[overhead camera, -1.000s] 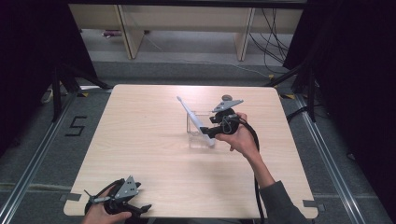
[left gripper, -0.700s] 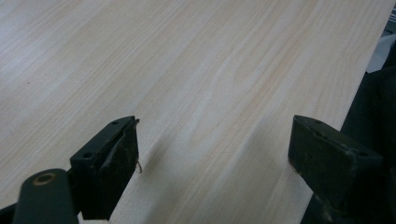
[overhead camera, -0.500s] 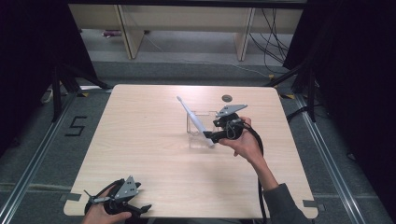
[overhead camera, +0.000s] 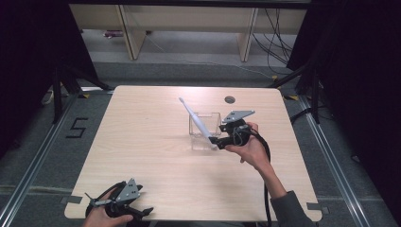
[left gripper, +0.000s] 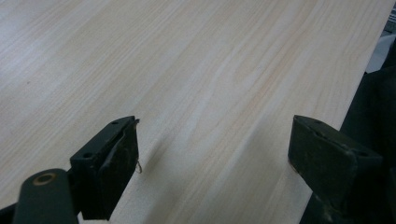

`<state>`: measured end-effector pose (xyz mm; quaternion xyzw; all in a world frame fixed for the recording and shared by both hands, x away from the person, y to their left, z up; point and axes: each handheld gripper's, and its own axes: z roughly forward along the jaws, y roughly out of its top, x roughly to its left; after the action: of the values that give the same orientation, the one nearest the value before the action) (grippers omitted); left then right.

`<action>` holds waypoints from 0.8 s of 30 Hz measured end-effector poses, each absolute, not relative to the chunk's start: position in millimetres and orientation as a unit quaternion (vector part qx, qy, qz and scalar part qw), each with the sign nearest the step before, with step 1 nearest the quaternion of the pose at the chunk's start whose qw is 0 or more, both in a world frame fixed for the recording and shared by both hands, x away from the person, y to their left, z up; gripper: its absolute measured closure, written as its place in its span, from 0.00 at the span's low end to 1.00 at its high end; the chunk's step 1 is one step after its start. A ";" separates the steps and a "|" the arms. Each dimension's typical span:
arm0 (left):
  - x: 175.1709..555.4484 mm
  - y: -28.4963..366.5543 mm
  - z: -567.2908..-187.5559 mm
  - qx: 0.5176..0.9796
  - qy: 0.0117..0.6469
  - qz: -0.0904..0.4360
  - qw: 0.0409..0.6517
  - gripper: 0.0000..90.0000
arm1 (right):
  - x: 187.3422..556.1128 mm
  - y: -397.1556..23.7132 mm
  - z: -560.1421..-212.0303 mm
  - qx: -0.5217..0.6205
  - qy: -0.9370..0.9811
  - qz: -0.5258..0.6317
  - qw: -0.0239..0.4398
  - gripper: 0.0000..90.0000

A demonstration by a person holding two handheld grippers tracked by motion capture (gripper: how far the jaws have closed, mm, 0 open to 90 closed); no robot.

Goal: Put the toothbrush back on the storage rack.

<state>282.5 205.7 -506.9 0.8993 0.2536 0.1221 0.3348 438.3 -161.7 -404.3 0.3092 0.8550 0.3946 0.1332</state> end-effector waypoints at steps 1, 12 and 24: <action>282.5 205.7 -506.9 0.899 0.254 0.122 0.335 0.18 | 438.3 -161.7 -404.3 0.309 0.855 0.395 0.133 0.42; 282.2 205.9 -506.9 0.899 0.255 0.122 0.335 0.17 | 430.3 -173.3 -408.5 0.321 0.848 0.400 0.133 0.41; 282.1 206.0 -506.9 0.899 0.255 0.123 0.335 0.17 | 423.8 -183.7 -408.6 0.327 0.846 0.403 0.126 0.36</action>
<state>282.1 206.0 -506.9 0.8989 0.2548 0.1226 0.3347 423.8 -183.7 -408.6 0.3267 0.8457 0.4028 0.1258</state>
